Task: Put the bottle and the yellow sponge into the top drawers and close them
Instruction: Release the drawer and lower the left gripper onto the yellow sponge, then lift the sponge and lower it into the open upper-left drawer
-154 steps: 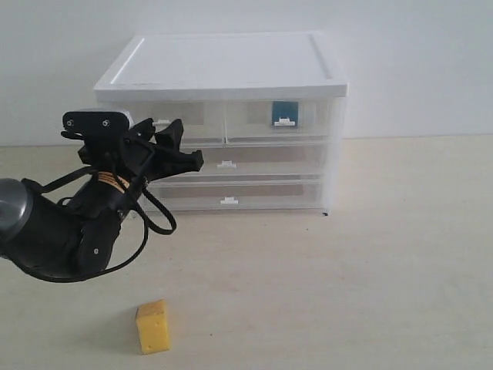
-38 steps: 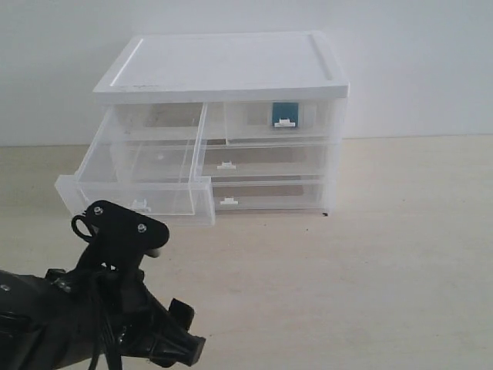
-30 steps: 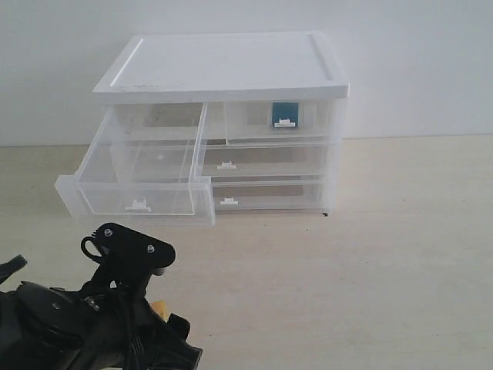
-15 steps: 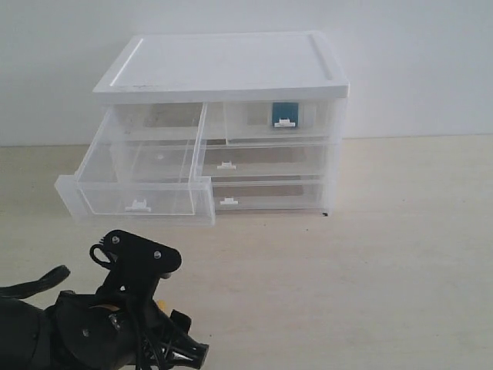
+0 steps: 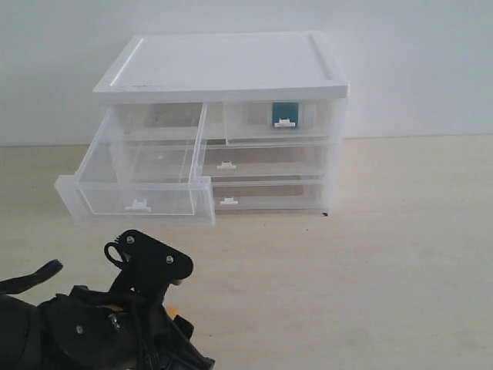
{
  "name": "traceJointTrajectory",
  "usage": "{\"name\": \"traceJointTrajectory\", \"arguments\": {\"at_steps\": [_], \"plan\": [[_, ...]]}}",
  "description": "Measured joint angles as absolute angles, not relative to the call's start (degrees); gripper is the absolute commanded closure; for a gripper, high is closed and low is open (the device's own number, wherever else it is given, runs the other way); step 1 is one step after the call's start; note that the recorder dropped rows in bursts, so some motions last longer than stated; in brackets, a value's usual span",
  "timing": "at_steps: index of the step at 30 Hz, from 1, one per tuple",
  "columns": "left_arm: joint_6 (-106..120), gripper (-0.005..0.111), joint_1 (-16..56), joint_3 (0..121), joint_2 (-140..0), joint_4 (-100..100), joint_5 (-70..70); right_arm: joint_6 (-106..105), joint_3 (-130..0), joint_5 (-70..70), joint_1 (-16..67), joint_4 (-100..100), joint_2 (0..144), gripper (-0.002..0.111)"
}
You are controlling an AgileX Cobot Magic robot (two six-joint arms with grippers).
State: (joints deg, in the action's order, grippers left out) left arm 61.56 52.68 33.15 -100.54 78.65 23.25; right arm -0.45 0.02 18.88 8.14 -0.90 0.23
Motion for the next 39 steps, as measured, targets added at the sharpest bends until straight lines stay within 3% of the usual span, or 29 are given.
{"name": "traceJointTrajectory", "arguments": {"at_steps": [12,26,39], "plan": [[89.1,0.103,52.8,30.3,-88.0,97.9,13.2,-0.4,0.0,18.9,8.1,-0.9,0.2,0.108],[100.9,0.103,56.0,30.1,-69.6,99.5,-3.2,-0.4,0.0,18.9,8.1,-0.9,0.2,0.108],[105.6,0.103,56.1,39.2,-62.9,99.5,21.3,-0.4,0.0,18.9,8.1,-0.9,0.2,0.108]]}}
